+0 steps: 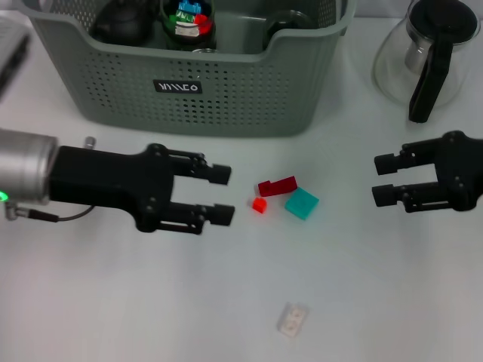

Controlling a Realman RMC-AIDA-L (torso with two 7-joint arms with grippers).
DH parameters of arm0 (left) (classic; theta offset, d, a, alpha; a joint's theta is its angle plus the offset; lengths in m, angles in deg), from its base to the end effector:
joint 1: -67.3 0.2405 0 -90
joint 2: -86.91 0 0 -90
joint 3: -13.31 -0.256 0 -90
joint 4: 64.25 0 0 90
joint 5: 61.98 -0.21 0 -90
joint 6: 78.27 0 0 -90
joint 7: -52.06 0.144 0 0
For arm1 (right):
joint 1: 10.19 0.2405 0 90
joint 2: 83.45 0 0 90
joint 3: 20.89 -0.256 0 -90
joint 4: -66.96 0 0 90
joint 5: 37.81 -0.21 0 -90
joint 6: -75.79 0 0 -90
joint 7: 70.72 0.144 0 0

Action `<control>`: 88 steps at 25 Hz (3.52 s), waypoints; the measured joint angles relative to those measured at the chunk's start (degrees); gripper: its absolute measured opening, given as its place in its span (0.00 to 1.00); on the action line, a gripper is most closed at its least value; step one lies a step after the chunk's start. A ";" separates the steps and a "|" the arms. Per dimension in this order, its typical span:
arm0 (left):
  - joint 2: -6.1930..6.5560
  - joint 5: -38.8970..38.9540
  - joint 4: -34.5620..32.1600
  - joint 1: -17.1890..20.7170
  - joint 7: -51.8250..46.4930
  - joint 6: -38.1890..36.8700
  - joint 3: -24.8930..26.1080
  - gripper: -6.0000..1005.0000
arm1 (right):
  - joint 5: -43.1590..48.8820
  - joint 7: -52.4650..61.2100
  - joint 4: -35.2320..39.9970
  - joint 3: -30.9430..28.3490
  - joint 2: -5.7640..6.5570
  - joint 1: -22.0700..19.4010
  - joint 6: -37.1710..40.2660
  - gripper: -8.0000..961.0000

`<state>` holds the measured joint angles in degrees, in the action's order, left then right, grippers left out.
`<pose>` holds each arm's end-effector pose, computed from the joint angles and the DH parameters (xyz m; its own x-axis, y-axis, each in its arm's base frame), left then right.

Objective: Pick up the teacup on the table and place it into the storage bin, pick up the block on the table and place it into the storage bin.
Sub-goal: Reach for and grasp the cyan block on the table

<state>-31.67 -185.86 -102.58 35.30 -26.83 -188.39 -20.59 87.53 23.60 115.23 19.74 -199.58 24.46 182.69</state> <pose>-0.2461 0.2902 0.0099 0.8039 0.3448 0.4847 0.3157 -0.9379 0.1436 0.2337 0.3226 0.0359 0.8587 -0.4196 -0.2942 -0.4133 -0.9065 0.0865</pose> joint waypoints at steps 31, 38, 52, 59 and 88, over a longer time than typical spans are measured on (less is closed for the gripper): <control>2.57 2.14 3.04 9.63 5.53 -0.56 17.19 0.64 | 19.22 51.33 13.59 41.41 -4.61 21.16 -11.98 0.64; 2.63 2.16 3.68 9.67 5.63 -0.15 18.55 0.64 | 17.22 59.64 12.30 48.44 -4.63 21.53 -17.63 0.64; 2.43 2.16 5.12 10.11 6.20 1.55 18.79 0.64 | 14.67 64.18 7.68 57.18 -4.59 21.13 -25.05 0.83; 2.45 2.16 5.38 10.14 6.22 1.83 18.82 0.64 | 16.46 64.72 7.59 59.38 -4.67 20.63 -26.80 0.82; 2.33 2.16 6.00 10.29 6.29 2.41 20.04 0.64 | 13.68 64.05 1.10 65.70 -4.95 20.78 -35.24 0.68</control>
<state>-29.34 -183.70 -96.59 45.59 -20.54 -185.98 -0.55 101.21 87.65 116.33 85.44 -204.54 45.24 147.45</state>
